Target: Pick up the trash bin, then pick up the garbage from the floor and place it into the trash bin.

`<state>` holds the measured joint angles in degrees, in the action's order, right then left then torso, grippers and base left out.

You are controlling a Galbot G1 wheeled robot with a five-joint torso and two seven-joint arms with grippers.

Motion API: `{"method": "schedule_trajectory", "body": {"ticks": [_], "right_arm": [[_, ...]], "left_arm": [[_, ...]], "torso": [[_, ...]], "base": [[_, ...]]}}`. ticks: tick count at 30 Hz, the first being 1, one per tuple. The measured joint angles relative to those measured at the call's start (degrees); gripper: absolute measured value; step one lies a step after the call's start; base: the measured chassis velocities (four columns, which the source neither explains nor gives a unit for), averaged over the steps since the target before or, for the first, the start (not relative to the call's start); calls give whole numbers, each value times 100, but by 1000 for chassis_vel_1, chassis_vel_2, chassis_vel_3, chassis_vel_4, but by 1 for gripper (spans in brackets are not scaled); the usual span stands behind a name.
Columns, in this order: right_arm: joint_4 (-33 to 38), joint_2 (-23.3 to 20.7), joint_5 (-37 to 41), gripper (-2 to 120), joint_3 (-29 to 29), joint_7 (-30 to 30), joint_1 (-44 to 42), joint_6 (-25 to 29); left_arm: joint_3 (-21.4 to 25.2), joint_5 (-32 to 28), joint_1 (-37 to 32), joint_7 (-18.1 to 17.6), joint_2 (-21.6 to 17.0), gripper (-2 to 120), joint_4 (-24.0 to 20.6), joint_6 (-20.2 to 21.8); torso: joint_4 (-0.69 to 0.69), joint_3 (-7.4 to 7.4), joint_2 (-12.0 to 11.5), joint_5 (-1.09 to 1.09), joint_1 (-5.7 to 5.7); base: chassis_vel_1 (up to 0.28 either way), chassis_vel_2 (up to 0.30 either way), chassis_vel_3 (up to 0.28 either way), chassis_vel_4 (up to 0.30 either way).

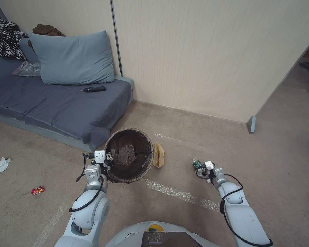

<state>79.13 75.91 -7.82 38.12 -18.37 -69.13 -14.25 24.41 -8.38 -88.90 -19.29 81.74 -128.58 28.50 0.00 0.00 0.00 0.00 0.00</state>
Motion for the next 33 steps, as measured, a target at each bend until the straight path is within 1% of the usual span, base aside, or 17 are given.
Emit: {"method": "schedule_trajectory", "body": {"ticks": [9,19,21,26,27,28,29,31,32,33], "right_arm": [[-407,70,-13,100,-34,-35,285,95],[-628,106,-52,100,-54,-38,392,135],[-755,134,-95,100,-58,-38,428,166],[-1056,182,-203,100,-50,-32,530,204],[-1209,190,-253,97,-31,-28,570,231],[-1209,190,-253,97,-31,-28,570,231],[-1308,194,-282,94,-18,-27,591,253],[-1487,209,-300,84,9,-23,632,288],[-1487,209,-300,84,9,-23,632,288],[-1568,212,-317,80,24,-22,650,316]], "left_arm": [[-38,165,-34,19,62,2,61,-81],[-39,208,-52,29,74,2,76,-113],[-45,210,-53,30,78,2,75,-114],[-47,211,-63,31,79,2,59,-115],[-43,211,-76,30,79,2,54,-118],[-43,211,-76,30,79,2,54,-118],[-39,211,-80,30,79,2,51,-123],[-37,211,-81,29,78,2,51,-126],[-37,211,-81,29,78,2,51,-126],[-36,211,-80,28,78,2,51,-126]], "torso": [[0,0,0,0,0],[0,0,0,0,0],[-2,0,0,0,0],[0,0,0,0,0],[0,0,0,0,0],[0,0,0,0,0],[0,0,0,-1,0],[0,0,0,0,0],[0,0,0,0,0],[0,0,0,0,0]], "base": [[0,0,0,0],[0,0,0,0],[0,0,0,0],[0,0,0,0],[0,0,0,0],[0,0,0,0],[0,0,0,0],[0,0,0,0],[0,0,0,0],[0,0,0,0]]}}
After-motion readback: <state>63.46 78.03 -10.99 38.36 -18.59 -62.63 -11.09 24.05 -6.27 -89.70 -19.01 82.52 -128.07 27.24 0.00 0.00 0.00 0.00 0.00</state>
